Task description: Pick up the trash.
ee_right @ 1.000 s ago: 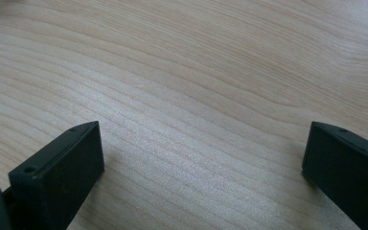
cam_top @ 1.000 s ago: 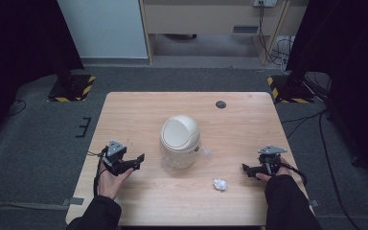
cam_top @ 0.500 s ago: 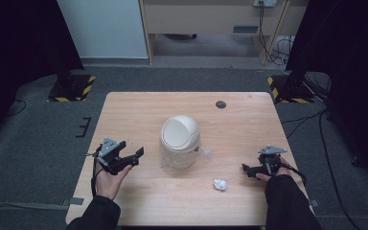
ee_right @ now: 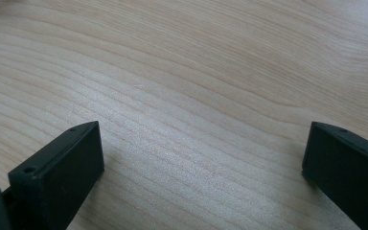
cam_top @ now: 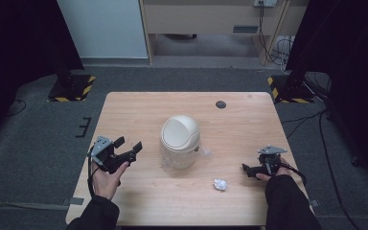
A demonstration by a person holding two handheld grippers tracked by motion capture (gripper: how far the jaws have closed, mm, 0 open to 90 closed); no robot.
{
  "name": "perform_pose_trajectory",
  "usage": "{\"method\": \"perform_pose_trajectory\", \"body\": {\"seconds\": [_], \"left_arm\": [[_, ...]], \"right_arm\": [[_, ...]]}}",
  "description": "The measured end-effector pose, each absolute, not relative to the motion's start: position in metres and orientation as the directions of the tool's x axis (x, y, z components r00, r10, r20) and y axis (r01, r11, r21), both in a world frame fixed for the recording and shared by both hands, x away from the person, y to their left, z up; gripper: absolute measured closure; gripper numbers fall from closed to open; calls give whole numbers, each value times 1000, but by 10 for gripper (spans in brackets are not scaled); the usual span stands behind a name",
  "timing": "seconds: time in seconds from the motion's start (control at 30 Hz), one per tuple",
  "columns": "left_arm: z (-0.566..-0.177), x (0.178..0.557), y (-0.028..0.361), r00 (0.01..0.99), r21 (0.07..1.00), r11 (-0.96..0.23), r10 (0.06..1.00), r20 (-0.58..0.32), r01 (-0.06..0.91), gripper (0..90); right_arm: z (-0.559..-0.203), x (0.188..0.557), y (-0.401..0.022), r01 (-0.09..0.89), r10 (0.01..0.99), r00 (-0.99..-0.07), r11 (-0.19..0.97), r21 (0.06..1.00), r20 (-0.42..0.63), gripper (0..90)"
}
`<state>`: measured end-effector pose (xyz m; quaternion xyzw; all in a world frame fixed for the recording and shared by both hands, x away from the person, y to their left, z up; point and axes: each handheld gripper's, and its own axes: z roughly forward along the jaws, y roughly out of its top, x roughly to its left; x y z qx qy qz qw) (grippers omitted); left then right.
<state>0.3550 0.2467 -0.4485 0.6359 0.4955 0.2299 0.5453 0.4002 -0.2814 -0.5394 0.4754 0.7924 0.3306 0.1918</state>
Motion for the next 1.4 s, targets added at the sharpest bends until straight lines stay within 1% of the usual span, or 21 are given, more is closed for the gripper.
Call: {"method": "perform_pose_trajectory", "body": {"seconds": [0.23,0.53,0.73,0.9,1.4], "left_arm": [[-435,354,241,428,937,89,872,-237,337,183],[-425,359,232,455,946,83,861,-226,314,180],[-416,366,218,481,953,67,851,-209,297,179],[-415,370,209,495,953,49,846,-198,297,177],[-427,389,178,530,935,-34,831,-170,352,162]], "right_arm": [[-539,400,-281,627,880,-474,330,706,10,7],[-539,400,-281,626,880,-474,330,706,10,7],[-539,400,-281,626,880,-474,330,706,10,7],[-539,400,-281,627,880,-474,330,706,10,7],[-539,400,-281,626,880,-474,330,706,10,7]]}}
